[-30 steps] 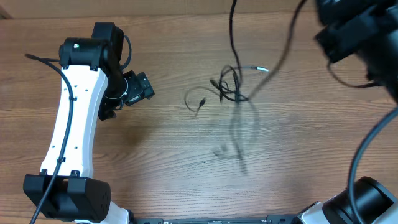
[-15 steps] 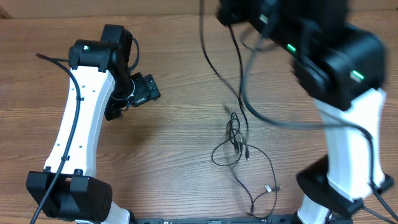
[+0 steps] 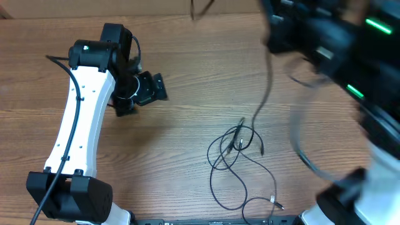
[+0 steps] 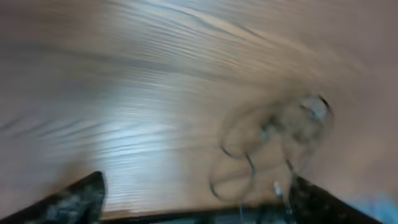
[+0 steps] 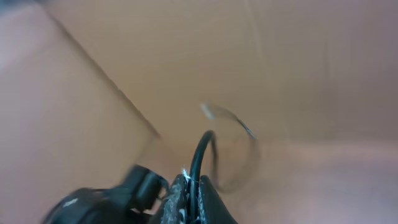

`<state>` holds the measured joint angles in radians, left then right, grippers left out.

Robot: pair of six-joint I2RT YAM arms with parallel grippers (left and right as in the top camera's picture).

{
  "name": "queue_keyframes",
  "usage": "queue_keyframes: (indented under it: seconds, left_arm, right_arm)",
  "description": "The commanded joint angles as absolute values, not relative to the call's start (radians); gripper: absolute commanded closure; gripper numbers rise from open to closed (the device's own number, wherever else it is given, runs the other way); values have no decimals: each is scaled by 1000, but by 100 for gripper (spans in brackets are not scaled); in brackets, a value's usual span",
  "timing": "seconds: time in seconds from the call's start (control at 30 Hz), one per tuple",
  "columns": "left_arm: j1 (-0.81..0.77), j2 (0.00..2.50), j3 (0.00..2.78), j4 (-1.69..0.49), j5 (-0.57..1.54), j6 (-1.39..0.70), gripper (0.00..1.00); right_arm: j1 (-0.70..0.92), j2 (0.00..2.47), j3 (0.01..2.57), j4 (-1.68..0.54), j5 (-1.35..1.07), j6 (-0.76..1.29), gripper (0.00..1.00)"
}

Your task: Untangle cables

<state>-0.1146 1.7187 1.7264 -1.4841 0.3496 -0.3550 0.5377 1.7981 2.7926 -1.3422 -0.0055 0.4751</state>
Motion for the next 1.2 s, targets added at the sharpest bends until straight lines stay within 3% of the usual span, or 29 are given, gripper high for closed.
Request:
queue_keyframes:
  seconds: [0.0,0.37,0.63,0.87,1.03,1.17]
  left_arm:
    - [-118,1711,1723,-1480,764,10,18]
    - [-128,1576,1754,-1374,940,106,11]
    - [-204,1548,1754,-1182,1047,-47,9]
    - [-231,1548,1754,-991,1144,-136,21]
    - [-255,1549,1754,-871,1152,-215,23]
    - [-291,1549,1754,-783,1149,-282,42]
  right_arm:
    - [535,1849,2754,-1330,-18,637,96]
    - [509,1893,2753,-1390,-29,765,96]
    - [510,1961,2749,-1394,-162,1048,96]
    - [510,1966,2750,-1382,-223,1156,96]
    - [510,1966,2750,-1330,-302,1158,96]
    - [510,1966,2750,-1319,-309,1208,96]
